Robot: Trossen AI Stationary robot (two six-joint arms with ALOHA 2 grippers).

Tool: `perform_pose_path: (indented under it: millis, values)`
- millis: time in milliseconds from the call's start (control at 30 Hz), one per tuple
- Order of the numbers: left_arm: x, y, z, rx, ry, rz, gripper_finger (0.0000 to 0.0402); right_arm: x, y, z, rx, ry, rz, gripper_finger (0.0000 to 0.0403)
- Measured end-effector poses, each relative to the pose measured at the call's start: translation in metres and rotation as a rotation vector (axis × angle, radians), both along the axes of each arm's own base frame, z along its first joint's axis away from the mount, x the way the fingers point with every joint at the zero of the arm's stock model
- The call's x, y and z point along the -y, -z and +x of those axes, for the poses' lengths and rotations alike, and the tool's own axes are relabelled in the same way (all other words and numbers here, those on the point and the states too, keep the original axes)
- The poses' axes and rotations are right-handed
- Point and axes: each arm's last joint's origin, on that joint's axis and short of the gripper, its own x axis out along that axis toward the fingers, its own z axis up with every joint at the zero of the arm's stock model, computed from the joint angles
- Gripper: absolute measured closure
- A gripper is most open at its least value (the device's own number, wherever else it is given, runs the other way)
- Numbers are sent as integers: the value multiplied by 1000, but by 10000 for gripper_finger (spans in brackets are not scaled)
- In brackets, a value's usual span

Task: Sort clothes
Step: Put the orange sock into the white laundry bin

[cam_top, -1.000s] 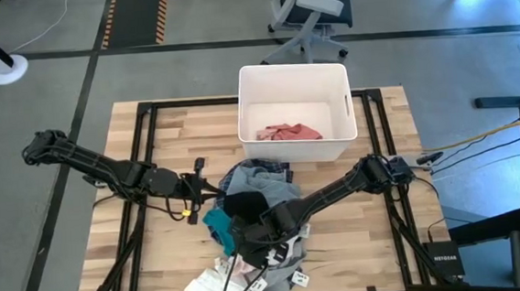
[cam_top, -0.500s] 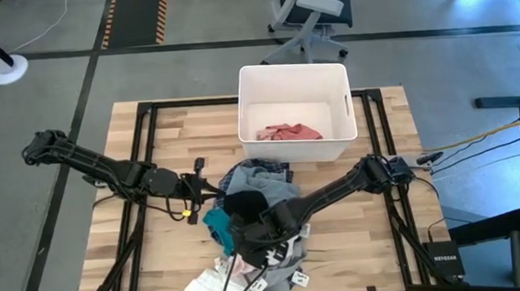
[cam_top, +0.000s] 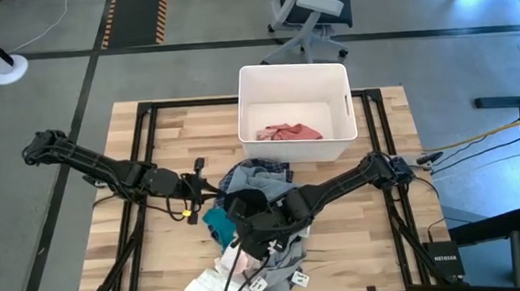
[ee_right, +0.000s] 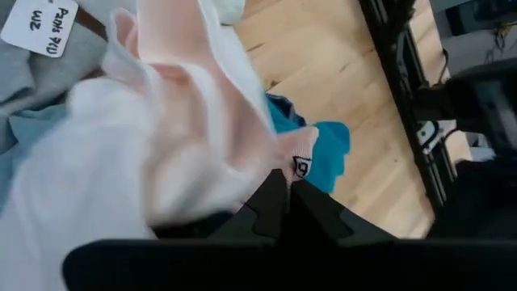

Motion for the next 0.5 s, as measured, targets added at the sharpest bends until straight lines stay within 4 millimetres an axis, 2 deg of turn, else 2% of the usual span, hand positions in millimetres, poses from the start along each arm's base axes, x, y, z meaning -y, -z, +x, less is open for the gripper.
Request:
perform_pose_path:
  millis: [500]
  values:
    - [0,0,0,-5,0,1,402,18,-44,-28,89,130,-125,371]
